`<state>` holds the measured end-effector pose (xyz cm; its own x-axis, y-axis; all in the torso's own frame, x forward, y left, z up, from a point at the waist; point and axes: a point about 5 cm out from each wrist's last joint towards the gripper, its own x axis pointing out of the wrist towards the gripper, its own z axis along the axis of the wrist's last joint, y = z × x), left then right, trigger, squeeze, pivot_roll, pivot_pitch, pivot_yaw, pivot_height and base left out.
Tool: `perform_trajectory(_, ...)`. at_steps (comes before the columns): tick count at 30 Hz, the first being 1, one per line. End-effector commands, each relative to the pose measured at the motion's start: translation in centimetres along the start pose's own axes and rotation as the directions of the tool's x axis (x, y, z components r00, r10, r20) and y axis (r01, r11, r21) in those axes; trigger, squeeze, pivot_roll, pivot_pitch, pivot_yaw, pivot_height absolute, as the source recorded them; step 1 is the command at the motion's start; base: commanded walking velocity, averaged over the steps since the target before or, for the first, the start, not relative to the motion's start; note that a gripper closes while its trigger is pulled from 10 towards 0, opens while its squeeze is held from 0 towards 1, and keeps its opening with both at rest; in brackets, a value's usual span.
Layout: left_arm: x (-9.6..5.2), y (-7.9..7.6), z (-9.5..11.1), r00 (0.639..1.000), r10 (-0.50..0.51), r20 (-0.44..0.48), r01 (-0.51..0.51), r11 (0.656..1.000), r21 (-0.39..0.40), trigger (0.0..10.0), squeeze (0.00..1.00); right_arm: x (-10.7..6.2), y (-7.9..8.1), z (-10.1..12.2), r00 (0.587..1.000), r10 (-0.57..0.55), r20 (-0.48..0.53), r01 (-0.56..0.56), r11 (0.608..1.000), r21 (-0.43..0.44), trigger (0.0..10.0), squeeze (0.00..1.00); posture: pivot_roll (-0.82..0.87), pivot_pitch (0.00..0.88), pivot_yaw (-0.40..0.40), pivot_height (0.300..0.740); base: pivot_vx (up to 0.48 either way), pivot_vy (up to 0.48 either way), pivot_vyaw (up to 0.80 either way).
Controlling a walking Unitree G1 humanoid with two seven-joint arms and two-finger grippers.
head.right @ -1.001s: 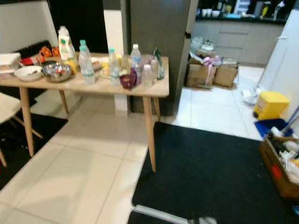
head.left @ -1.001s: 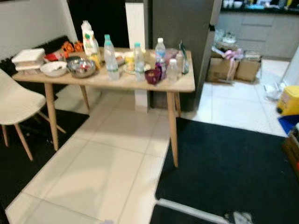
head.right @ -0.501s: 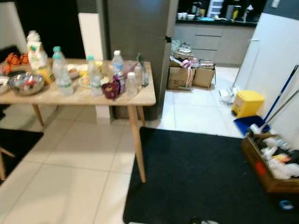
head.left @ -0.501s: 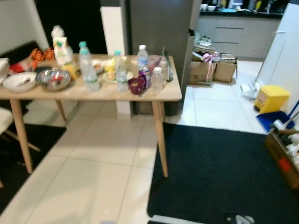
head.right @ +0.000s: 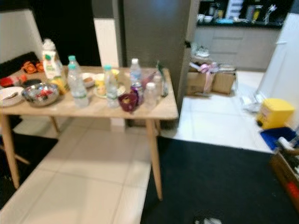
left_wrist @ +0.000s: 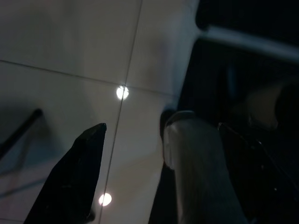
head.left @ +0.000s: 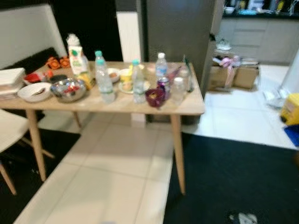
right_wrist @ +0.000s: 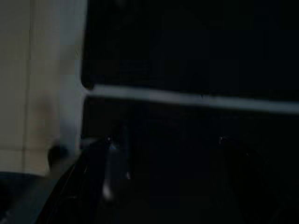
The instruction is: Restocking fridge
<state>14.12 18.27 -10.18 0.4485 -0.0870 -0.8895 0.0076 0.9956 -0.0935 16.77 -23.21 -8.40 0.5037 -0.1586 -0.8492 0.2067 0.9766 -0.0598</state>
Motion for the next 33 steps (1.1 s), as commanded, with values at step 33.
perform_trajectory(33, -0.14, 0.16, -0.92, 1.0, 0.009, -0.027, -0.009, 1.0, -0.011, 10.0, 0.0, -0.02, 0.41, -0.45, 1.0, 0.014, -0.01, -0.014, 1.0, 0.023, 10.0, 0.0, -0.05, 0.0, 0.026, 0.74, 0.271, 0.0, -0.05)
